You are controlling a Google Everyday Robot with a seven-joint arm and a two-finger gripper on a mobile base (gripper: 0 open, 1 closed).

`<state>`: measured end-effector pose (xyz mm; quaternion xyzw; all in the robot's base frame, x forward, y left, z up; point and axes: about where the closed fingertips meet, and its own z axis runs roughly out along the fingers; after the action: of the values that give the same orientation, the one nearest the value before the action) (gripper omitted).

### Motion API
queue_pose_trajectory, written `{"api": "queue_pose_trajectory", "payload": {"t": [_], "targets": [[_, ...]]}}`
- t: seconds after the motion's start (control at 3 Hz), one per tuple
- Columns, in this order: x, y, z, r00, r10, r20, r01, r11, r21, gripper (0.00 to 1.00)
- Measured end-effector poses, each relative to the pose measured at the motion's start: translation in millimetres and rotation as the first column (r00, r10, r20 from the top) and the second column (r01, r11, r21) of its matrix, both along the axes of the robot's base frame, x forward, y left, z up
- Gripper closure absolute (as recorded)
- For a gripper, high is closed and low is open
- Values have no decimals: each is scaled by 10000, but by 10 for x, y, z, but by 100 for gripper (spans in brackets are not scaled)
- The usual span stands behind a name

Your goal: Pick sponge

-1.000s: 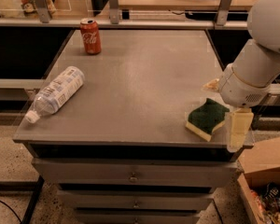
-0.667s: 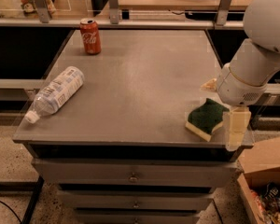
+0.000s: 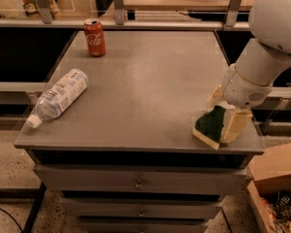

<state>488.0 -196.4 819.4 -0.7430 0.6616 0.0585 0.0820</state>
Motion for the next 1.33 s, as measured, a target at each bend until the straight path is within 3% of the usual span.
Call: {"api": "queue_pose_trajectory", "payload": {"t": [0.67,1.0,1.33], "targets": [[26,59,17,9999,-103,-53,104,9997,203,85],[27,80,83,10000,-82,44,81,9998,180,100],[59,323,579,9994,-125,307,127,9999,-79,100]]}}
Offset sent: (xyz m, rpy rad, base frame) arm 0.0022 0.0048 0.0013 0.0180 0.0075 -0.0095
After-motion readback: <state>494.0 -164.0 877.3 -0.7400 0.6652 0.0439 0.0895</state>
